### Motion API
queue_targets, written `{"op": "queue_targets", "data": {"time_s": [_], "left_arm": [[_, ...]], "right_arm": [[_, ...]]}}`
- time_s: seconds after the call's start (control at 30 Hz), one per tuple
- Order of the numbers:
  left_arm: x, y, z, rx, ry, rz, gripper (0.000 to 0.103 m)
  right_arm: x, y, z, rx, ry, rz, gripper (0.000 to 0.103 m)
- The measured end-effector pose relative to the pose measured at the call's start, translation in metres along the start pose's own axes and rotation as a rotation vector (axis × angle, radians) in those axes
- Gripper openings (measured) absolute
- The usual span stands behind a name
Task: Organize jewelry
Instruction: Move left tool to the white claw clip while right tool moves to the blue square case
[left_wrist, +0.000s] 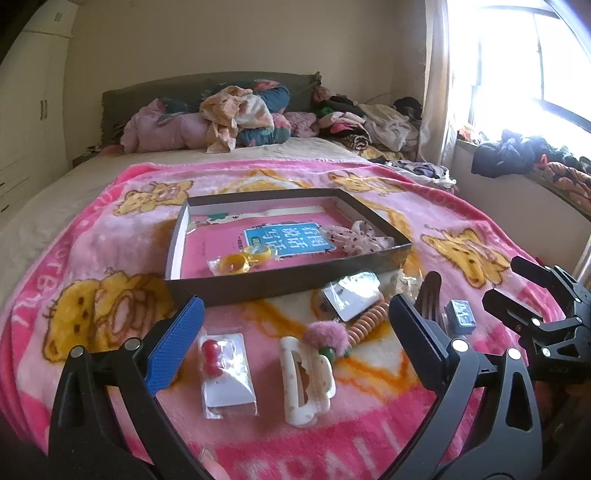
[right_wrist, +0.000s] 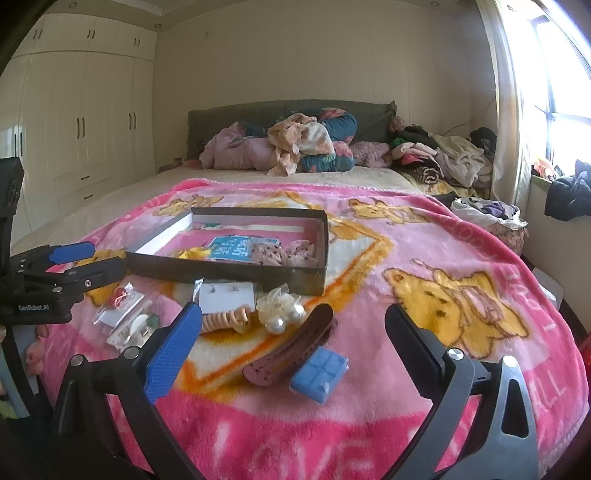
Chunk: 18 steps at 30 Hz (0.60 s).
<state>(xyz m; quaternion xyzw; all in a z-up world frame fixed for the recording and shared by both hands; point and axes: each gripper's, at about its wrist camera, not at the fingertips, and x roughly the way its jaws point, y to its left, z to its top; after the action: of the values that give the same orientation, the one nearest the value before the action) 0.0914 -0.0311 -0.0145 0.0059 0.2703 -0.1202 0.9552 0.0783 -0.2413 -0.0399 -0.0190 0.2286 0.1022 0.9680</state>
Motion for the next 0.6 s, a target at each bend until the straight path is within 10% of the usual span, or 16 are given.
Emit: {"op": "queue_targets", "data": {"time_s": [0.6], "left_arm": [[0.005,-0.015,-0.031,0.048,0.119,-0.033,0.091]], "right_arm": [[-0.010,-0.028,-0.026,0.093,0.097,-0.041,0.096]]}}
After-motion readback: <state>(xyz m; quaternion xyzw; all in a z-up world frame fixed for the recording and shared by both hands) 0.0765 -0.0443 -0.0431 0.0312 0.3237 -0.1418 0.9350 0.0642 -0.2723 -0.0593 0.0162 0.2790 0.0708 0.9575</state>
